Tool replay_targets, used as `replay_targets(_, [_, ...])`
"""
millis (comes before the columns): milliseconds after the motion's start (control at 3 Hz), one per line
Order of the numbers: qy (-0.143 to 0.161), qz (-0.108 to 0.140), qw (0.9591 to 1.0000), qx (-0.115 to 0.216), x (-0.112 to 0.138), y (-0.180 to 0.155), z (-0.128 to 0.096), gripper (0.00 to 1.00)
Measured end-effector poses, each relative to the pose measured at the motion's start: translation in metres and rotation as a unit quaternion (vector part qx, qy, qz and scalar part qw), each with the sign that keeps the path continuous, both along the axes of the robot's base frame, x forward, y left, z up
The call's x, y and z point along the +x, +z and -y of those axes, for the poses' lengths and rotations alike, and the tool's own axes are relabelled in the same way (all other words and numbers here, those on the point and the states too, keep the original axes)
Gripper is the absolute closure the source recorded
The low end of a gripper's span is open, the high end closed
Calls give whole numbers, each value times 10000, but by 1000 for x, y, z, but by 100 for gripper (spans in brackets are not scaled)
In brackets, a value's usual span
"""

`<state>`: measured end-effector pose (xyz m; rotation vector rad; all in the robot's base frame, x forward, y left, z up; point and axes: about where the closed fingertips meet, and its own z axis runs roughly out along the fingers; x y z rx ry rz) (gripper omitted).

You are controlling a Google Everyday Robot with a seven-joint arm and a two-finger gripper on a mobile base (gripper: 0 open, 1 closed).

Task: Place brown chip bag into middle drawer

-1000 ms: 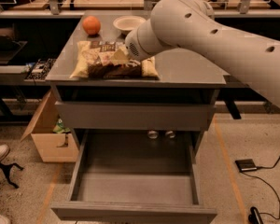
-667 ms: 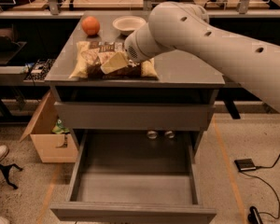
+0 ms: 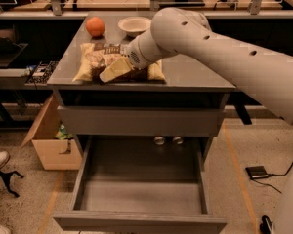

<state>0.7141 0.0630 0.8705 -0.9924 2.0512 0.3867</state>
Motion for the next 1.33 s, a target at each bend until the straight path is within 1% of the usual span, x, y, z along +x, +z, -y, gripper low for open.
replay_targets(333, [128,-95,9999,47,6,-13,-10,18])
replay_targets(667, [246,-159,9995,102,10,-22,-18,41])
replay_targets(1333, [285,-179,9994,124,10,-19,-21,88])
